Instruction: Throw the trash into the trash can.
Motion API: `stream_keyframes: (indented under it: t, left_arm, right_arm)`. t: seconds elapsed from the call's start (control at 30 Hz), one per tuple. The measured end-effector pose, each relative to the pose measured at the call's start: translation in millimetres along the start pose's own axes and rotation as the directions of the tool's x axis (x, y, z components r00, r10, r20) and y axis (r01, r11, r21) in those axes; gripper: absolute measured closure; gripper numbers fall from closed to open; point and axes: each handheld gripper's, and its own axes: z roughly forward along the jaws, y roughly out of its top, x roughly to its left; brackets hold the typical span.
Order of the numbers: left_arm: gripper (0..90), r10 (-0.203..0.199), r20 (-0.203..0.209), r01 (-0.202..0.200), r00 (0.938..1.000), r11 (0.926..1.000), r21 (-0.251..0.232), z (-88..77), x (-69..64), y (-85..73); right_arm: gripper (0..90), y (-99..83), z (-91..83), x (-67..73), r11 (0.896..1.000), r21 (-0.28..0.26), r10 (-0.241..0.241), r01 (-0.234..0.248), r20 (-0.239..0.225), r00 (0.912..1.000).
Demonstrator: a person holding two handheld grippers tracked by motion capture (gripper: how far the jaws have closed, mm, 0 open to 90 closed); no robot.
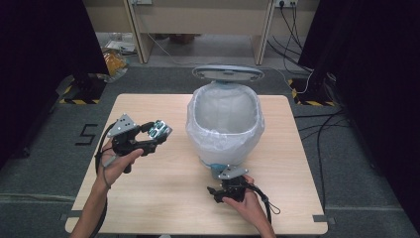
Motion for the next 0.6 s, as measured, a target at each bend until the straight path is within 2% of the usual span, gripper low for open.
stream_keyframes:
  t: [0.17, 0.6]
  left_arm:
    - [33.6, -0.001, 0.023, 0.001, 0.9997, 0.9999, -0.014, 0.2, -0.8, 11.3]
    - [33.1, 0.03, 0.036, -0.028, 0.9989, 0.9978, -0.059, 4.5, -11.0, 37.3]
  right_arm:
    - [25.4, 0.1, 0.1, 0.2, 1.0, 0.001, -0.001, 0.001, 0.0, 1.0]
    - [25.4, -0.1, 0.1, -0.1, 1.0, -0.002, 0.004, -0.004, -0.002, 1.0]
